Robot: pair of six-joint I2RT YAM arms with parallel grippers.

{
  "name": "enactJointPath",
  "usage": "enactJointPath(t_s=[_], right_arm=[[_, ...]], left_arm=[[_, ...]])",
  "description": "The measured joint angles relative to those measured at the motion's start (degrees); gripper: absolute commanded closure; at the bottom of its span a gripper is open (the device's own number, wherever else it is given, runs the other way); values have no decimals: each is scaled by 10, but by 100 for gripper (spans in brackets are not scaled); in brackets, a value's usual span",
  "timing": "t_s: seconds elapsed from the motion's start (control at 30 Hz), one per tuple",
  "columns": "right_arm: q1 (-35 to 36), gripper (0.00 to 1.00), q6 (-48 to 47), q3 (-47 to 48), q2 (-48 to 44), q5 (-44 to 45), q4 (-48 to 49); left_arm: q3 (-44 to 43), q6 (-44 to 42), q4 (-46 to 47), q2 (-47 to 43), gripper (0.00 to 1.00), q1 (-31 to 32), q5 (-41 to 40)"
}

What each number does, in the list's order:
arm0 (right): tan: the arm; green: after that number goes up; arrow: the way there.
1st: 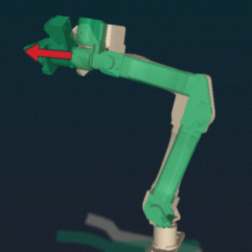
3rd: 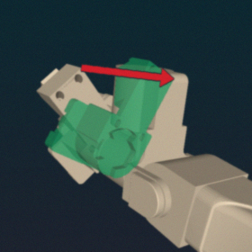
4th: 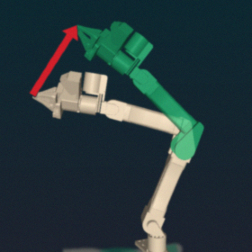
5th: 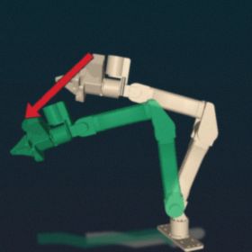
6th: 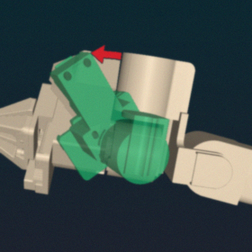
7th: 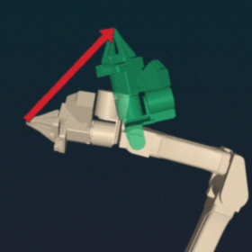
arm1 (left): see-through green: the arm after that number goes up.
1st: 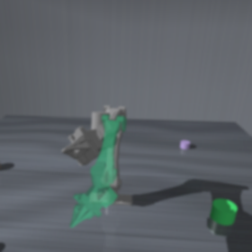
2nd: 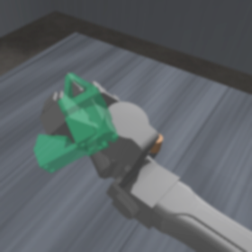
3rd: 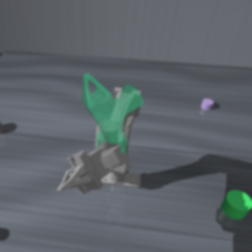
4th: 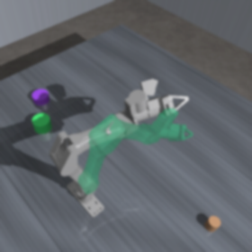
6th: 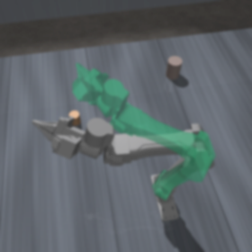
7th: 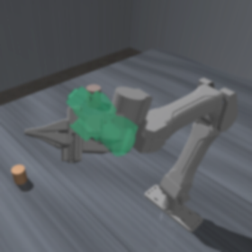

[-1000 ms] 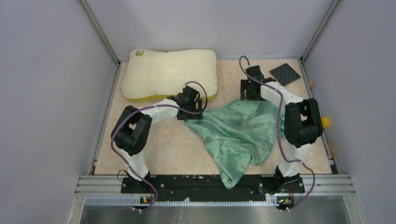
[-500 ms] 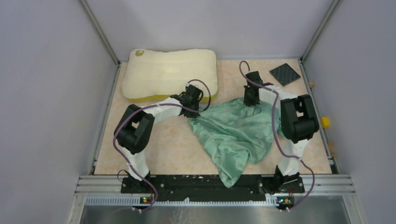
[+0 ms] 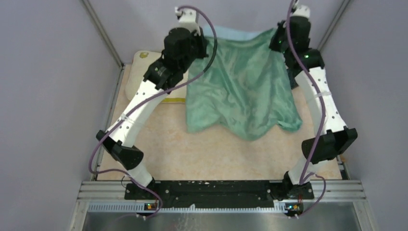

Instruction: Put the pillow into the pillowcase

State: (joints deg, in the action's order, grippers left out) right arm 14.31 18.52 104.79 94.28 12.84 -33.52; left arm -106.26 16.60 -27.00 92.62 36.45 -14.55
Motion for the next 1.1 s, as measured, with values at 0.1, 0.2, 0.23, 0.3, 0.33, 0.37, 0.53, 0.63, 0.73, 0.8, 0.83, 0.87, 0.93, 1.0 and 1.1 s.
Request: enactJointPath(t_s=[0.1, 0.2, 0.23, 0.3, 0.33, 0.37, 0.53, 0.63, 0.73, 0.8, 0.83, 0.87, 0.93, 1.0, 1.1], right_arm=[[-13, 100, -9, 170, 21, 9, -10], [-20, 100, -12, 308, 35, 10, -20], [-21, 100, -12, 327, 30, 9, -19], [-21, 100, -8, 304, -7, 4, -10], [-20, 100, -3, 257, -40, -1, -2], [-20, 100, 5, 189, -84, -6, 4], [-14, 100, 79, -190, -287, -72, 26], [1, 67, 141, -431, -400, -117, 11], [5, 40, 193, -602, -520, -120, -65], [1, 37, 217, -646, -581, -112, -110], [1, 36, 223, -650, -601, -110, -125], [1, 35, 227, -647, -613, -107, -128], [1, 35, 228, -630, -604, -99, -125], [1, 35, 222, -607, -573, -92, -119], [1, 34, 200, -566, -493, -79, -96]], left_arm=[[-193, -31, 17, 67, 100, 0, -2], [-301, -54, 32, 103, 100, 2, -2], [-300, -59, 36, 97, 100, 3, -2], [-233, -63, 57, 55, 100, 6, -2], [-186, -63, 62, 28, 100, 8, -3], [-137, -61, 66, 0, 100, 9, -3], [211, 1, 59, -192, 100, 19, 8], [397, 57, 45, -297, 97, 21, 47], [575, 118, 10, -401, 71, 23, 85], [650, 148, -18, -446, 38, 19, 99], [678, 164, -30, -464, 29, 19, 106], [696, 173, -45, -477, 26, 19, 108], [701, 188, -67, -487, 22, 19, 109], [684, 191, -76, -486, 19, 19, 100], [633, 183, -78, -469, 19, 19, 73]])
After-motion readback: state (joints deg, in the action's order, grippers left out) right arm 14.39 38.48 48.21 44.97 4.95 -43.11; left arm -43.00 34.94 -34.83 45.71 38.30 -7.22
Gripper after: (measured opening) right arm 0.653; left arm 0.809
